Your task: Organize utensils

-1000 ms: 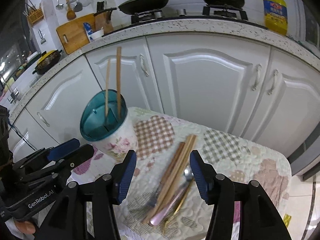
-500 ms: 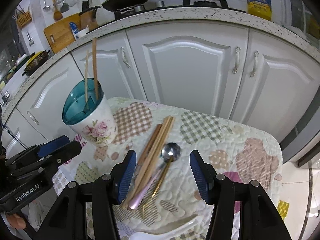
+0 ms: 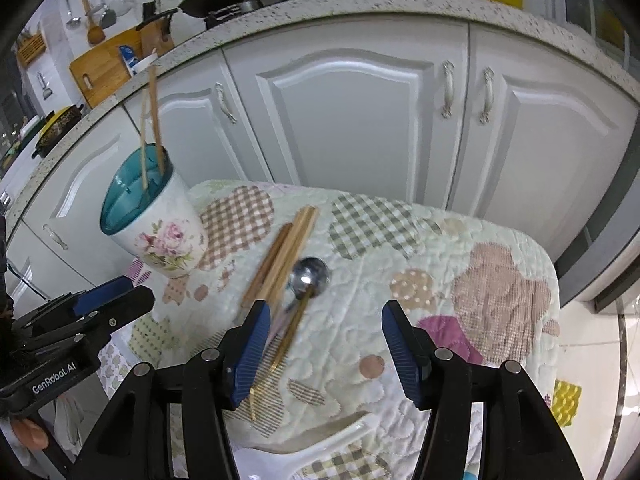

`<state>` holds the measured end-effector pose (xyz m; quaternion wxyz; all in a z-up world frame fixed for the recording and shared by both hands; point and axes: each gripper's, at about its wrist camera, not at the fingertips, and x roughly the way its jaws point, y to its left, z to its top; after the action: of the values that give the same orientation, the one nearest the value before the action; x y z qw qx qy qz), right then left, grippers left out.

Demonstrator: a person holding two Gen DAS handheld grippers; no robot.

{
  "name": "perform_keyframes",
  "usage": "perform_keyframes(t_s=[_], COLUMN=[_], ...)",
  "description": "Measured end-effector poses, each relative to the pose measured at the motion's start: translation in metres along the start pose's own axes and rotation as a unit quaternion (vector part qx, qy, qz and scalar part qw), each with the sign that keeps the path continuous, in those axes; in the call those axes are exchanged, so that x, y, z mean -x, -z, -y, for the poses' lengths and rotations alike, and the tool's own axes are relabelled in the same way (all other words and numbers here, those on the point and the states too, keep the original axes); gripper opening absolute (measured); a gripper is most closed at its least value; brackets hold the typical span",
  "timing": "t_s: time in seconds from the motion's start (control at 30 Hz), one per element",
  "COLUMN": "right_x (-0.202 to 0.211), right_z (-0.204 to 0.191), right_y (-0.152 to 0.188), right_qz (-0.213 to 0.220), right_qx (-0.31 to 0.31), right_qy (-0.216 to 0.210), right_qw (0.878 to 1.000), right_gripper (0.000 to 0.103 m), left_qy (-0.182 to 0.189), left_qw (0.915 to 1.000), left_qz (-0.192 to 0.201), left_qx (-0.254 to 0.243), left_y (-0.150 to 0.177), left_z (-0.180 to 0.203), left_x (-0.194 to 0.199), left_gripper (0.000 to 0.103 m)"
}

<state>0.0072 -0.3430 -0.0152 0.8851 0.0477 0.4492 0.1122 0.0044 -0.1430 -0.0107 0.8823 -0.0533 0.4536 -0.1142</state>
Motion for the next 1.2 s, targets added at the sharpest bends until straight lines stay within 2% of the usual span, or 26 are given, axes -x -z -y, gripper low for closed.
perform_keyframes(t_s=[0.13, 0.23, 0.33, 0.4, 0.7, 0.77, 0.8, 0.87, 0.97, 1.03, 1.1, 1.13, 1.2], right_x=[-0.013, -0.026, -0.038, -0.051, -0.115, -0.128, -0.133, -0.138, -0.134, -0.124, -0.111, -0.106, -0.093], right_z=[0.018, 0.03, 0.031, 0.027, 0.017, 0.015, 0.016, 0.018, 0.022, 0.031, 0.043, 0.048, 0.063], right_y=[0.009, 0.011, 0.006, -0.003, -0.04, -0.041, -0.041, -0.039, -0.038, -0.035, -0.031, -0.029, -0.024], right_qz=[-0.021, -0.033, -0.039, -0.044, -0.068, -0.079, -0.086, -0.093, -0.091, -0.086, -0.078, -0.075, -0.069], right_qx=[-0.024, -0.051, -0.057, -0.047, 0.02, 0.034, 0.035, 0.029, 0.027, 0.021, 0.014, 0.011, -0.004], right_qy=[-0.01, -0.037, -0.067, -0.087, -0.124, -0.134, -0.14, -0.157, -0.16, -0.159, -0.155, -0.153, -0.153], right_qw=[0.999, 0.998, 0.995, 0.994, 0.99, 0.987, 0.986, 0.983, 0.983, 0.983, 0.985, 0.985, 0.986], right_gripper=[0.058, 0.057, 0.046, 0.045, 0.043, 0.028, 0.014, 0.01, 0.005, 0.003, 0.002, 0.002, 0.002], left_qy=[0.006, 0.015, 0.016, 0.017, 0.01, 0.007, 0.007, 0.007, 0.008, 0.007, 0.008, 0.009, 0.009], left_qw=[0.9997, 0.9993, 0.9991, 0.999, 0.9977, 0.9972, 0.997, 0.9966, 0.9958, 0.9954, 0.9957, 0.9956, 0.9955], left_qz=[-0.025, -0.035, -0.039, -0.04, -0.066, -0.074, -0.078, -0.082, -0.091, -0.095, -0.091, -0.092, -0.094], left_qx=[0.001, 0.004, -0.003, -0.005, -0.001, -0.001, 0.0, -0.002, -0.005, -0.009, -0.013, -0.012, -0.01], left_y=[0.005, 0.007, 0.005, 0.002, -0.013, -0.017, -0.019, -0.023, -0.028, -0.03, -0.031, -0.032, -0.03], left_z=[-0.002, -0.001, 0.003, 0.005, 0.004, 0.004, 0.005, 0.006, 0.01, 0.011, 0.011, 0.01, 0.008], left_x=[-0.017, -0.03, -0.041, -0.048, -0.084, -0.094, -0.099, -0.108, -0.122, -0.129, -0.131, -0.13, -0.127], left_gripper=[0.042, 0.042, 0.042, 0.042, 0.042, 0.042, 0.042, 0.042, 0.041, 0.034, 0.016, 0.011, 0.007])
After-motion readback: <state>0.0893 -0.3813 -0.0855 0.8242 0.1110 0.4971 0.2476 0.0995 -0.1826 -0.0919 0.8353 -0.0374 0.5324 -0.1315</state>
